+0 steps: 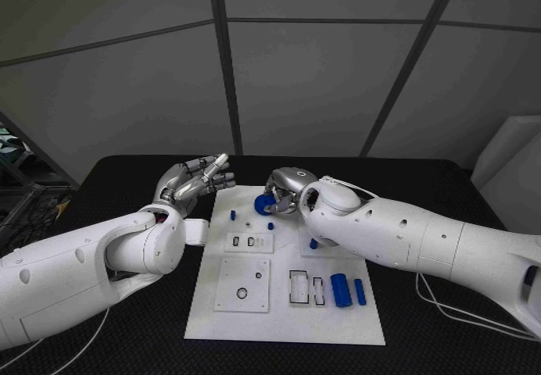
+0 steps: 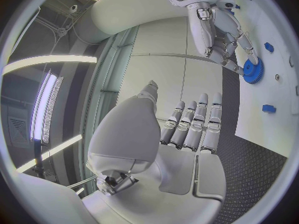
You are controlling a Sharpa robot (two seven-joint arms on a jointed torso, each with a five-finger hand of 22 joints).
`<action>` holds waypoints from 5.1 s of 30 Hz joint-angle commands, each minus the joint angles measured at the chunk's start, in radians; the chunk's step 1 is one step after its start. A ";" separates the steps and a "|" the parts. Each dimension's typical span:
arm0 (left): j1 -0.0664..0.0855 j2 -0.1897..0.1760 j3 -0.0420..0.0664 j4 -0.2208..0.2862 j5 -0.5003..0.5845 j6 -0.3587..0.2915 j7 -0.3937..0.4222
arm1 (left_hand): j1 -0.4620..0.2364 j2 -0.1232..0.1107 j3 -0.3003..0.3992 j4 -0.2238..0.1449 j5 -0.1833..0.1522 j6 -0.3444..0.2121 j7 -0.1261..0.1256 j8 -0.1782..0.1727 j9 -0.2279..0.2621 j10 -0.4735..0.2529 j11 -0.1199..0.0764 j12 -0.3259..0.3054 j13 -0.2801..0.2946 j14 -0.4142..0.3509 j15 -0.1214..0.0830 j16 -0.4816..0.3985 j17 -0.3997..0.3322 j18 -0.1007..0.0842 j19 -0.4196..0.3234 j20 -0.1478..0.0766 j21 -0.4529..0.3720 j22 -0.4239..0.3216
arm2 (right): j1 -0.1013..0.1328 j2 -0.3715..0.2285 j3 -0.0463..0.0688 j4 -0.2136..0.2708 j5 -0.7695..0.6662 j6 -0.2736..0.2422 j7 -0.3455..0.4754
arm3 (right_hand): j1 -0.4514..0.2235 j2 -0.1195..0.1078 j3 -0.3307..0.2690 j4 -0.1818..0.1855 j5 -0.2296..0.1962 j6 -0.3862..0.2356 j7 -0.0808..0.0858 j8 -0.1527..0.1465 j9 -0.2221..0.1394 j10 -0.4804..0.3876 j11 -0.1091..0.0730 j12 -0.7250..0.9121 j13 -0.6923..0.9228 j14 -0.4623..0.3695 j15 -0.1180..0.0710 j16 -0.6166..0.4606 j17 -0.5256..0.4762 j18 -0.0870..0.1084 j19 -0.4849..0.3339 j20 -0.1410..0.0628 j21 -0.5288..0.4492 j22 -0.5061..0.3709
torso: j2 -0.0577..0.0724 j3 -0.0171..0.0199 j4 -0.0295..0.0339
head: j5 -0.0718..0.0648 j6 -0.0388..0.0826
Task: Assemble the parts on the task board
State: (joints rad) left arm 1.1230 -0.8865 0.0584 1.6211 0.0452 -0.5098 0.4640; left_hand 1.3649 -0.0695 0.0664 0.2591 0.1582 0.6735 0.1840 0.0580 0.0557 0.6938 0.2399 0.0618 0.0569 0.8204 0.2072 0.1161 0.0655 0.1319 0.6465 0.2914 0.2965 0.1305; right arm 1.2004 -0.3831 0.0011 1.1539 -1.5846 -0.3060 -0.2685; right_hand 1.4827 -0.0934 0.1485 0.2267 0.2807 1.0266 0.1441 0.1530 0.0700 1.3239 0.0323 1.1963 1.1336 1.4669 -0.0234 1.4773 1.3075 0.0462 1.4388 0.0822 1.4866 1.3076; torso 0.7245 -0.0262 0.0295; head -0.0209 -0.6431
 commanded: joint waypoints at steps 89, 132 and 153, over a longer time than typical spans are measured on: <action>-0.007 0.007 -0.001 -0.023 -0.006 0.016 -0.005 | 0.007 0.004 0.000 -0.009 -0.003 -0.005 0.091 -0.004 -0.001 -0.010 0.003 -0.006 -0.001 -0.010 0.001 -0.009 -0.001 0.022 -0.011 -0.003 -0.007 -0.003 | -0.008 -0.410 0.001 0.089 0.264 0.048 0.278 | -0.002 -0.021 -0.115 -0.076 0.029 -0.032 0.004 -0.069 0.004 -0.044 0.028 -0.045 -0.030 0.052 0.013 -0.029 0.017 0.011 -0.052 0.021 -0.039 0.026 | -0.012 0.0114 -0.0366 | -0.028 0.008; -0.009 0.009 -0.001 -0.034 -0.006 0.015 -0.006 | 0.008 0.004 0.001 -0.011 -0.003 -0.004 0.091 -0.003 0.000 -0.010 0.003 -0.005 -0.001 -0.010 0.001 -0.009 -0.001 0.021 -0.012 -0.003 -0.007 -0.004 | -0.025 -0.378 0.001 0.050 0.250 0.079 0.264 | -0.004 0.006 -0.108 -0.069 0.021 0.015 -0.007 -0.051 0.006 -0.025 0.019 -0.025 -0.010 0.055 0.005 -0.024 0.029 0.008 -0.040 0.014 -0.033 0.039 | -0.012 0.0121 -0.0382 | -0.021 -0.002; -0.010 0.008 -0.001 -0.033 -0.006 0.015 -0.007 | 0.009 0.006 0.001 -0.012 -0.003 -0.006 0.091 -0.003 0.000 -0.012 0.003 -0.005 -0.001 -0.010 0.001 -0.010 -0.001 0.021 -0.013 -0.003 -0.007 -0.004 | -0.028 -0.375 0.001 0.060 0.254 -0.026 0.278 | 0.028 0.085 -0.025 -0.067 -0.065 0.089 -0.037 -0.013 0.009 0.007 -0.007 0.010 0.029 0.061 -0.017 -0.014 0.050 0.002 -0.020 -0.006 -0.020 0.064 | -0.012 0.0126 -0.0384 | -0.021 -0.005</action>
State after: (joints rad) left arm 1.1121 -0.8788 0.0564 1.5867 0.0452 -0.5053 0.4551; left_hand 1.3689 -0.0655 0.0664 0.2536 0.1582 0.6664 0.1840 0.0581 0.0559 0.6827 0.2435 0.0577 0.0562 0.8169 0.2107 0.1124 0.0655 0.1321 0.6430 0.2879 0.2926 0.1281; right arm 1.1713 -0.7575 0.0018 1.2069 -1.3307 -0.2695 -0.0029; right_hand 1.5015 -0.0344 0.1160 0.1604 0.2198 1.1007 0.1148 0.1305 0.0732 1.3232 0.0239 1.2001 1.1615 1.4682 -0.0329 1.4606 1.3073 0.0463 1.4140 0.0815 1.4623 1.3080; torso 0.7122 -0.0139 -0.0088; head -0.0418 -0.6466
